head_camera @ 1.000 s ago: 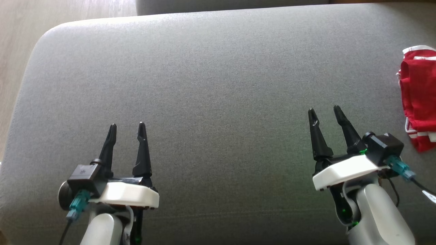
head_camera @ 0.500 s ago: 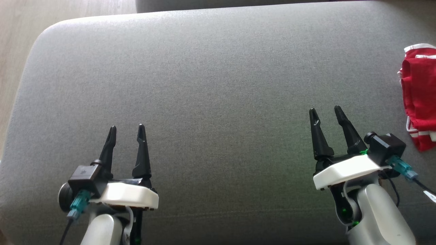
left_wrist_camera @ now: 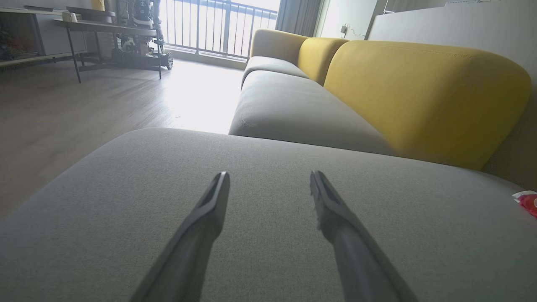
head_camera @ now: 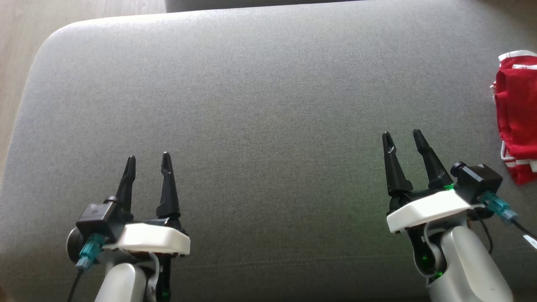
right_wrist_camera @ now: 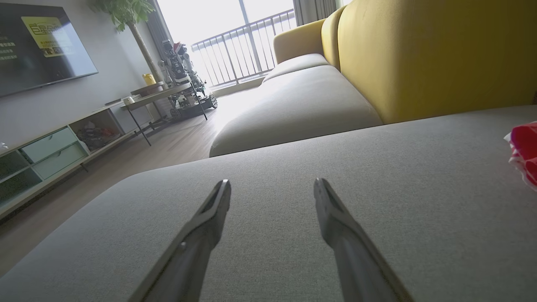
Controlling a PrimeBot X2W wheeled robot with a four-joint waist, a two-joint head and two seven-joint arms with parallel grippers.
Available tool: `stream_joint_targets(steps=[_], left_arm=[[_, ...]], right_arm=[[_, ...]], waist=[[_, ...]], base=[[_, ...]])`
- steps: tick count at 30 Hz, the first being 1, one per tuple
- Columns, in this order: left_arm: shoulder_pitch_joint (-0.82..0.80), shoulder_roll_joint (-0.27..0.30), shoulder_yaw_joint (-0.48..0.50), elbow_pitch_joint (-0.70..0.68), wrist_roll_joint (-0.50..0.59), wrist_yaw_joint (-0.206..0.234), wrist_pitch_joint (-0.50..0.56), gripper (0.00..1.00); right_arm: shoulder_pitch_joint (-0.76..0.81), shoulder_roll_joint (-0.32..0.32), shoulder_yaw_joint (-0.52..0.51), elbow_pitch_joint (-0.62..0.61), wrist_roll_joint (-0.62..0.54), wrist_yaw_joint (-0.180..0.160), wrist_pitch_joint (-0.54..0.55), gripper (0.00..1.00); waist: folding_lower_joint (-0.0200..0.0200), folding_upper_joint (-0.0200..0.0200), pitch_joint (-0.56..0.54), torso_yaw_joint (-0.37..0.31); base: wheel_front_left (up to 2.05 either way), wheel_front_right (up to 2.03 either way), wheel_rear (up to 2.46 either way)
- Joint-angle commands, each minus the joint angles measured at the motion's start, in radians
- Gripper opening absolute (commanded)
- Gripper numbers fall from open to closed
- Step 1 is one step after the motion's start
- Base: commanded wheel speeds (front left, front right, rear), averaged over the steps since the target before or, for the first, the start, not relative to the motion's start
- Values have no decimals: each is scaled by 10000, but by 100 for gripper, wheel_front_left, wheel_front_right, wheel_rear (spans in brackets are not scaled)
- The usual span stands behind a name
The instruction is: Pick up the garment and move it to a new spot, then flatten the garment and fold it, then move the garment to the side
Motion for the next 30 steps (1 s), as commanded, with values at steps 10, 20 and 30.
stream_joint_targets(steps=[10,20,30], left_arm=[[-470,16,414,-593,-375,-199,-51,100],[-446,16,575,-495,-899,-457,-51,100],[-427,16,952,-618,-1224,-706,-51,100]], right_arm=[[-251,118,207,-419,43,-4,-63,100],[-300,118,293,-447,45,-4,-63,100],[-344,118,474,-513,64,-4,-63,100]], waist=[[0,-1,155,-47],[0,-1,222,-72],[0,-1,214,-99]], base=[[0,0,0],[0,0,0],[0,0,0]])
